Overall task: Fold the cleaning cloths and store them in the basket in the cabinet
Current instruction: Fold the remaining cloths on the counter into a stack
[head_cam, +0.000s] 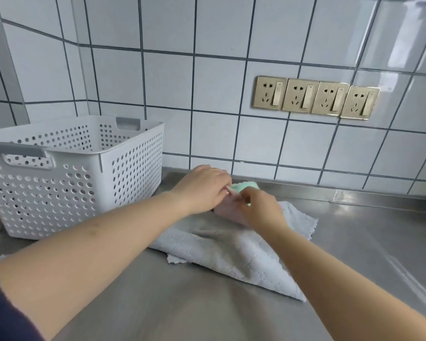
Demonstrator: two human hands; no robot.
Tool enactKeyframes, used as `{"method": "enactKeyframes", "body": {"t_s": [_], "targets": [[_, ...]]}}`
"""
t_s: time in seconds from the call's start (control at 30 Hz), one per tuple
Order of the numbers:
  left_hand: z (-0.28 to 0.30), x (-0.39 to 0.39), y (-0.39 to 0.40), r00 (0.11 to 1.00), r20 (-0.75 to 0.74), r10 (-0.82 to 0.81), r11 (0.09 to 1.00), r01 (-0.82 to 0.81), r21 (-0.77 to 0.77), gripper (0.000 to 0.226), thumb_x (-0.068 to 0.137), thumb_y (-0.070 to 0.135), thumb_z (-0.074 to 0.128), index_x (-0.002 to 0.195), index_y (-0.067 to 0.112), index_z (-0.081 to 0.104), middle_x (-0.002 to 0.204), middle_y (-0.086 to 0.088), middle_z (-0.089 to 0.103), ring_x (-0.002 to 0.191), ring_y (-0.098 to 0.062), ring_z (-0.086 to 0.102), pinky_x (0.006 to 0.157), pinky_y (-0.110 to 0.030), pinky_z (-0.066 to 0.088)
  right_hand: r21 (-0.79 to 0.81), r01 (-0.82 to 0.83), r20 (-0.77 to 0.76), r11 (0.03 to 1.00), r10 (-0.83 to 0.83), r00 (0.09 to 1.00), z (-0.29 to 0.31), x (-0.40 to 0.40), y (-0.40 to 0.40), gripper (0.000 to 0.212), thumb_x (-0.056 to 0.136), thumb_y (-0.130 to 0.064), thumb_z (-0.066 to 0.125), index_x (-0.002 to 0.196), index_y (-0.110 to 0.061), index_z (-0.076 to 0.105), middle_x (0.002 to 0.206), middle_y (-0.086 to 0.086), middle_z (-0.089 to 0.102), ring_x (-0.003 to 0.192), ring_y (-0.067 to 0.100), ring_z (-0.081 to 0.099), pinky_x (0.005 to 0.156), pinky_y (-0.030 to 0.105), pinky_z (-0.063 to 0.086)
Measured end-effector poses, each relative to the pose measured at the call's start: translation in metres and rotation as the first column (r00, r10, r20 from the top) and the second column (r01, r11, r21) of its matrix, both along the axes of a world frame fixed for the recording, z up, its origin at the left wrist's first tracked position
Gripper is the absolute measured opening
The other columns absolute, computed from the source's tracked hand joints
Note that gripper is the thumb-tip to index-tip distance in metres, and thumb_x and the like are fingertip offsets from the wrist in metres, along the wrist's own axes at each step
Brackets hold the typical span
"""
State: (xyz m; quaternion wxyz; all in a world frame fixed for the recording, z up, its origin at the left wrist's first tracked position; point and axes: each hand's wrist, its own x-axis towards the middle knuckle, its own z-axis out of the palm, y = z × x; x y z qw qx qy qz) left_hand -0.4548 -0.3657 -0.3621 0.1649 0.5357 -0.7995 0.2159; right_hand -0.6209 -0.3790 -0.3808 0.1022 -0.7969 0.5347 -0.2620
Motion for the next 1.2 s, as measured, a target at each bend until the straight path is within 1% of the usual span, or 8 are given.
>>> {"method": "enactKeyframes", "body": {"t_s": [0.17, 0.33, 0.53, 0.67, 0.73, 0.9, 1.03, 1.2], "targets": [[0.043, -0.010, -0.008, 0.999, -0.042, 0.022, 0.996, -0.018, 0.090, 0.016, 0.095, 0.025, 0.044, 0.103, 0.017, 0.056, 0.099, -0.007, 0.063, 0.095, -0.029, 0.058, 0.075, -0.037, 0.044, -0.182, 0.054, -0.057, 0.982, -0.065, 0.996, 0.062, -0.024, -0.020, 0.024, 0.093, -0.017, 0.039, 0.111, -0.023, 0.055, 0.096, 0.014, 0.066, 0.088, 0.033, 0.059, 0.067, 0.033, 0.044], [0.083, -0.020, -0.023, 0.981, -0.165, -0.107, 0.994, 0.109, 0.006, 0.011, 0.087, 0.021, 0.058, 0.097, 0.020, 0.061, 0.125, 0.002, 0.055, 0.121, -0.018, 0.046, 0.098, -0.031, 0.038, -0.290, 0.012, -0.102, 0.957, -0.044, 0.994, 0.122, -0.043, -0.027, 0.022, 0.093, -0.016, 0.042, 0.110, -0.020, 0.056, 0.098, 0.010, 0.065, 0.080, 0.026, 0.053, 0.065, 0.028, 0.037], [0.128, -0.052, -0.027, 0.834, -0.514, -0.203, 0.968, 0.249, 0.022, 0.057, 0.085, 0.025, 0.063, 0.137, 0.028, 0.037, 0.132, 0.006, 0.055, 0.121, -0.012, 0.051, 0.100, -0.032, 0.041, -0.375, -0.113, -0.208, 0.920, 0.035, 0.977, 0.172, -0.058, -0.025, 0.021, 0.094, -0.014, 0.044, 0.110, -0.018, 0.056, 0.092, 0.001, 0.059, 0.088, 0.025, 0.056, 0.065, 0.028, 0.034], [0.148, -0.061, -0.034, 0.865, -0.456, -0.207, 0.978, 0.196, -0.073, 0.009, 0.087, 0.018, 0.058, 0.096, 0.015, 0.059, 0.090, 0.007, 0.055, 0.094, -0.021, 0.057, 0.080, -0.034, 0.045, -0.468, -0.132, -0.233, 0.874, 0.023, 0.972, 0.193, -0.061, -0.030, 0.020, 0.093, -0.015, 0.049, 0.109, -0.018, 0.059, 0.104, 0.005, 0.064, 0.096, 0.026, 0.057, 0.068, 0.028, 0.036], [0.156, -0.059, -0.037, 0.880, -0.439, -0.181, 0.983, 0.157, -0.090, 0.011, 0.088, 0.020, 0.059, 0.080, 0.013, 0.055, 0.078, 0.009, 0.044, 0.082, -0.021, 0.051, 0.072, -0.033, 0.041, -0.503, -0.121, -0.242, 0.856, -0.005, 0.970, 0.203, -0.065, -0.032, 0.018, 0.091, -0.018, 0.051, 0.104, -0.018, 0.063, 0.101, 0.005, 0.063, 0.096, 0.027, 0.057, 0.070, 0.030, 0.039], [0.167, -0.043, -0.046, 0.905, -0.412, -0.105, 0.993, 0.069, -0.100, 0.015, 0.088, 0.011, 0.052, 0.097, 0.009, 0.064, 0.098, -0.010, 0.054, 0.094, -0.027, 0.055, 0.083, -0.035, 0.045, -0.537, -0.023, -0.249, 0.844, -0.132, 0.960, 0.222, -0.077, -0.033, 0.022, 0.090, -0.016, 0.046, 0.099, -0.014, 0.066, 0.098, 0.005, 0.057, 0.085, 0.028, 0.056, 0.068, 0.031, 0.043], [0.171, -0.036, -0.052, 0.893, -0.447, -0.040, 0.991, -0.024, -0.135, 0.026, 0.092, 0.011, 0.042, 0.110, 0.014, 0.060, 0.111, -0.007, 0.060, 0.102, -0.026, 0.055, 0.080, -0.032, 0.043, -0.567, 0.034, -0.243, 0.823, -0.206, 0.948, 0.226, -0.076, -0.042, 0.019, 0.092, -0.017, 0.045, 0.101, -0.011, 0.061, 0.099, 0.009, 0.061, 0.092, 0.031, 0.056, 0.068, 0.033, 0.041], [0.177, -0.025, -0.051, 0.934, -0.328, 0.142, 0.950, -0.222, -0.222, 0.022, 0.097, 0.028, 0.041, 0.091, 0.017, 0.059, 0.095, -0.003, 0.060, 0.090, -0.027, 0.058, 0.063, -0.030, 0.036, -0.466, 0.194, -0.185, 0.863, -0.310, 0.933, 0.227, -0.072, -0.051, 0.014, 0.086, -0.005, 0.036, 0.097, -0.010, 0.044, 0.083, 0.014, 0.062, 0.076, 0.030, 0.053, 0.063, 0.033, 0.041]]}}
